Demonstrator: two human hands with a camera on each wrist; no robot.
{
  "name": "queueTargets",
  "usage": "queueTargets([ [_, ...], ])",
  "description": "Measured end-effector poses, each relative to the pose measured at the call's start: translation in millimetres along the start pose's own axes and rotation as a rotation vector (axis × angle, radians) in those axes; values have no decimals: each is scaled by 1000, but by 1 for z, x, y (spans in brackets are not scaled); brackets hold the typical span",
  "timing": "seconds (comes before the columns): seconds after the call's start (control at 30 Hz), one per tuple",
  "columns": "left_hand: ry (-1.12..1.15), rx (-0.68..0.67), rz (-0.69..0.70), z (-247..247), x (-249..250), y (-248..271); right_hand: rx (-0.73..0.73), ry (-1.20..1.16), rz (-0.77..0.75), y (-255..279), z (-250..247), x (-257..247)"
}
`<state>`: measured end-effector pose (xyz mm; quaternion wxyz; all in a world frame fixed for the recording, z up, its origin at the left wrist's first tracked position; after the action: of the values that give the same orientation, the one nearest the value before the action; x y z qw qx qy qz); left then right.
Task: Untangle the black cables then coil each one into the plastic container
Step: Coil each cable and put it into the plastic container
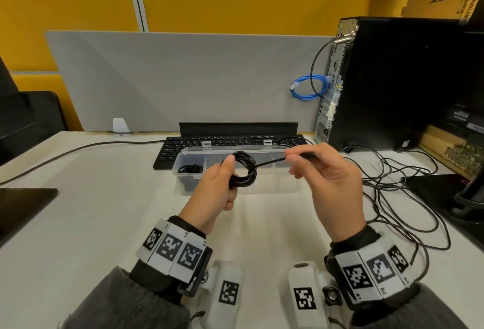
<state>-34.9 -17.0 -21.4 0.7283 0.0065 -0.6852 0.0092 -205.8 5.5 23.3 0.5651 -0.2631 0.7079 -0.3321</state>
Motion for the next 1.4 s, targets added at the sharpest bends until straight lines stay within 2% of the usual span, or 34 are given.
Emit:
queueTargets([
  [0.07, -8, 54, 46, -1, 3, 0, 52, 35, -1, -1, -5, -1],
  [0.1, -14, 93, 63, -3, 3, -1, 18, 57, 42, -2, -5, 2],
  [0.13, -23, 135, 83, -7, 3, -1, -68, 84, 111, -3, -3, 9],
  [0.23, -73, 218, 204, -17, 8, -2, -466, 231, 288, 3, 14, 24],
  [0.3, -98, 210, 295, -14, 12, -1, -609, 349, 247, 8, 29, 21],
  [0.37, -100, 183, 343, -9, 14, 1, -639, 389, 184, 10, 45, 9],
  [0.5, -84, 198, 335, -14, 14, 1, -484, 386, -1, 8, 53, -16],
  [0.63, -31, 182, 281, -15, 16, 2, -387, 216, 11, 2, 35, -9],
  [0.7, 75, 115, 291, -10, 19, 4, -347, 310, -13, -2, 24, 2],
  [0.77, 225, 17, 296, -4, 22, 7, -234, 472, -59, -8, 12, 10],
  [0.83, 363, -111, 270, 6, 25, 12, -132, 473, -45, -13, 6, 14],
  [0.93, 447, -218, 209, 20, 24, 19, -109, 174, 149, -12, 11, 20],
  [1.03, 407, -188, 158, 19, 19, 17, -90, -267, 437, -5, 21, 24],
  [1.13, 359, -165, 138, 16, 17, 14, -104, -548, 647, 3, 29, 31],
  [1.23, 320, -133, 141, 13, 15, 12, -109, -660, 777, 12, 39, 38],
  [1.4, 276, -88, 155, 9, 12, 8, -132, -704, 835, 17, 47, 39],
])
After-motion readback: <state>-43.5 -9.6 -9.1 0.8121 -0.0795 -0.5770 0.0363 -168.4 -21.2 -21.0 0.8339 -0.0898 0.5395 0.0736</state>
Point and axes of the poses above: each hand's wrist, its own y-axis away from the middle knuckle, its own z-axis out of the palm, x = y × z, the point moved 5 cm from there along -y, towards the middle knuckle, and after that the axes turned 5 degrees about y, right-handed, at the moved point
